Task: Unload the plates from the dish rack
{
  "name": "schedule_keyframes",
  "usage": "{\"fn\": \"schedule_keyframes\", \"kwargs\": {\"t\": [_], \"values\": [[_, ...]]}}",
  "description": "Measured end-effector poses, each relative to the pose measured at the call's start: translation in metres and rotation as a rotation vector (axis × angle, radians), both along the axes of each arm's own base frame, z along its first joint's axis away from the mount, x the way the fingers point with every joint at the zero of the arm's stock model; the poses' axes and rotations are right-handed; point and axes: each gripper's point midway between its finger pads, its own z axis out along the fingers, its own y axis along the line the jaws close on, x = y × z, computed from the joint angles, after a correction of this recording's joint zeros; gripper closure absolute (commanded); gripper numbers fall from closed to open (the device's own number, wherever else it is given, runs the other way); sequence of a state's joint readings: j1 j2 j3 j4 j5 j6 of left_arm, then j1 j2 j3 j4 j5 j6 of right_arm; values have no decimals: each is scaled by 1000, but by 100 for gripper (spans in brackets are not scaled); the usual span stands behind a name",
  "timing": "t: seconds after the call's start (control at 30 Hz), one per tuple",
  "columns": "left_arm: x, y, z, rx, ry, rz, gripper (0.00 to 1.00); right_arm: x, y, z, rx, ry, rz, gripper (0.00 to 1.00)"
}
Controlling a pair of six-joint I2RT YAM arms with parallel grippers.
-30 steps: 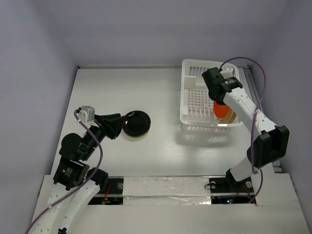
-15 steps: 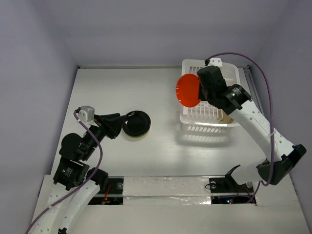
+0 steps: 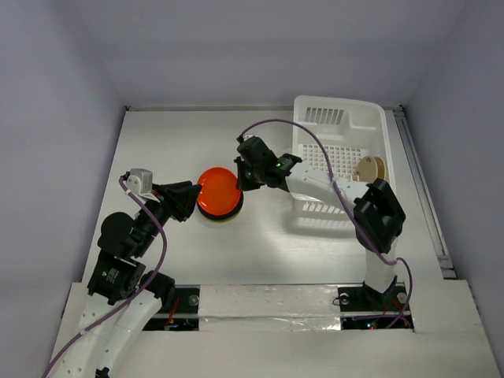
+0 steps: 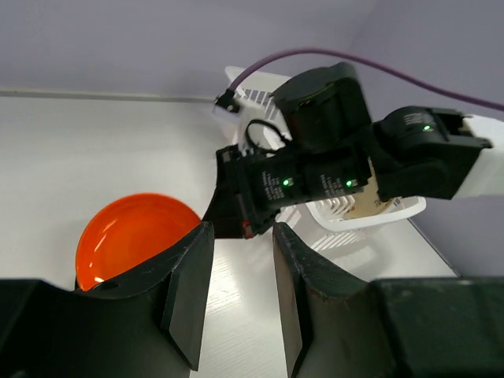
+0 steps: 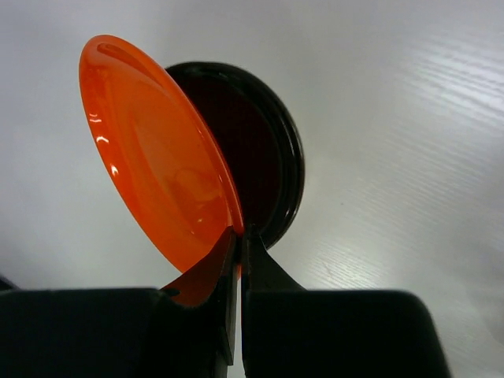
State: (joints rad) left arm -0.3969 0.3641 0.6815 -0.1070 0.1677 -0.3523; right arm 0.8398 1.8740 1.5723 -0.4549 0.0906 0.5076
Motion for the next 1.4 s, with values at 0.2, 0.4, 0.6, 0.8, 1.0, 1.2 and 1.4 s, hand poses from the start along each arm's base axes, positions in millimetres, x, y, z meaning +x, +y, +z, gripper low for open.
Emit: {"fn": "schedule_keyframes", "kwargs": {"t": [0.2, 0.4, 0.6, 0.8, 1.0, 1.2, 1.4], "values": [[3, 0, -3, 6, 12, 5, 67, -3, 20, -32, 32, 76, 26, 88], [3, -1, -3, 7, 14, 0, 67, 2, 18, -34, 40, 77, -14, 52], [2, -1, -3, 7, 14, -3, 67, -2, -8, -40, -31, 59, -75, 47], [2, -2, -4, 7, 14, -6, 67, -5, -65, 30, -38, -98, -208, 90], [0, -1, -1, 3, 4, -8, 75, 13, -189, 101, -27, -251, -518, 100], [-7, 0, 5, -6, -26, -15, 95, -2, -342, 84, -225, -222, -882, 74], [-15, 0, 13, -19, -52, -27, 82, -19, -394, 67, -404, -144, -959, 52]]}}
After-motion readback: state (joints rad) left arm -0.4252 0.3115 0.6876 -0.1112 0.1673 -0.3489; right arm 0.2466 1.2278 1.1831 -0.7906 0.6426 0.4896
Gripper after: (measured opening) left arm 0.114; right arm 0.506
